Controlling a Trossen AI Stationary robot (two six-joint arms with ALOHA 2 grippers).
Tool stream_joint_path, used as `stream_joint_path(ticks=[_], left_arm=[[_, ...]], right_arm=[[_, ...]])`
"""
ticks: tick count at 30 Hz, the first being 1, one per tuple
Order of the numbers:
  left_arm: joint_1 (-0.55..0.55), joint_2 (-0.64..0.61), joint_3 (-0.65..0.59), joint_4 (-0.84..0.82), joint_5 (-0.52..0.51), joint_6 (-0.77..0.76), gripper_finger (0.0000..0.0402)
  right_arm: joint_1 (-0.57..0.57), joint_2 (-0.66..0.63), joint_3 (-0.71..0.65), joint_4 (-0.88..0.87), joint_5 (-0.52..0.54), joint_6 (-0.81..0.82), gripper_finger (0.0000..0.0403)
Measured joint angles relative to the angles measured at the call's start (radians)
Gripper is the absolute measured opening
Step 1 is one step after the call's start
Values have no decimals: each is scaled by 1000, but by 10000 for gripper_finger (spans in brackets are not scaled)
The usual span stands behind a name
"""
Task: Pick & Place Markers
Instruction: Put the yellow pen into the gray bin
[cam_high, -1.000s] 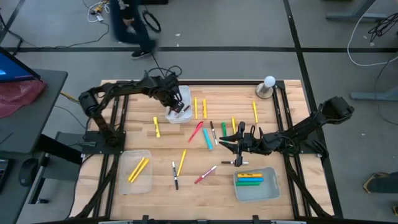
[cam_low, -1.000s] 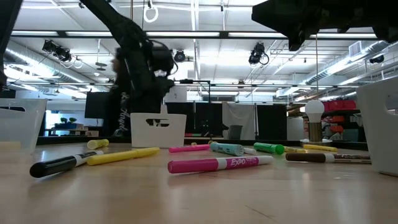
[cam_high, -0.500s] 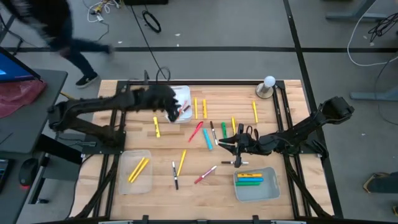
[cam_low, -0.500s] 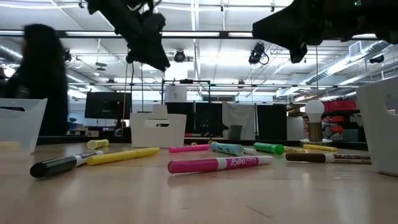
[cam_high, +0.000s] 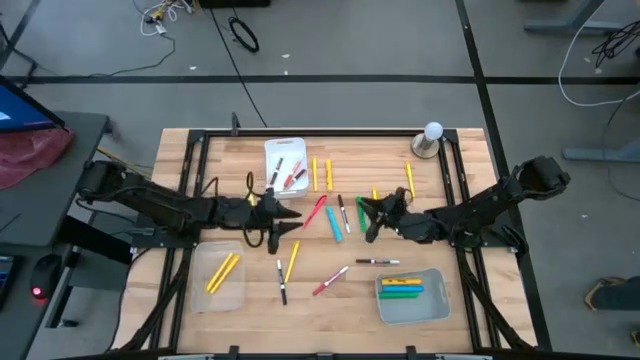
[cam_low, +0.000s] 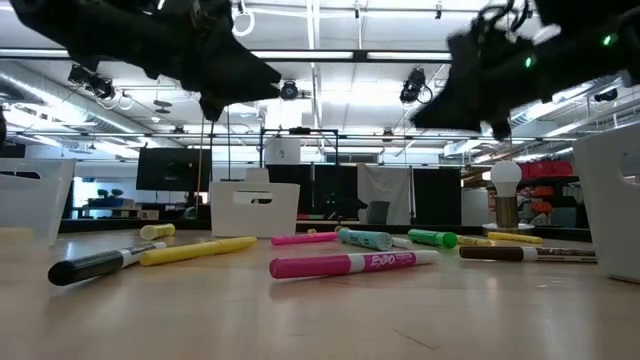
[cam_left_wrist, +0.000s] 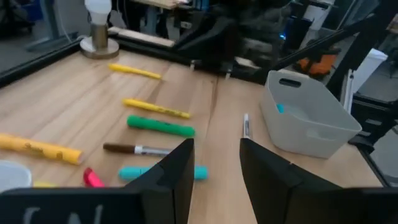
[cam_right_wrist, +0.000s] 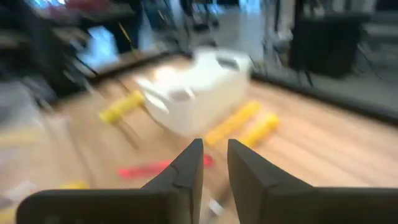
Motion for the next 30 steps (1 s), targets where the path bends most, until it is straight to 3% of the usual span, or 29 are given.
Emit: stream_joint_path(ticks=[4,9,15,23,30], left_arm=[[-28,0,-21,7,-59,-36,135],[-37,0,-30,2,-113,-41,135],[-37,0,-30,5,-137,-41,135],[-37,0,-30,5,-139,-41,135],[-37,0,-30,5,-139,-41,135]], right_arm=[[-75,0,0,-263,-97,165,105],[-114,3,0,-504,-159,308,180],[-116,34,0,-542,-161,325,230],[-117,193,0,-526,-118,358,213],[-115,274,5,-546,-132,426,143]])
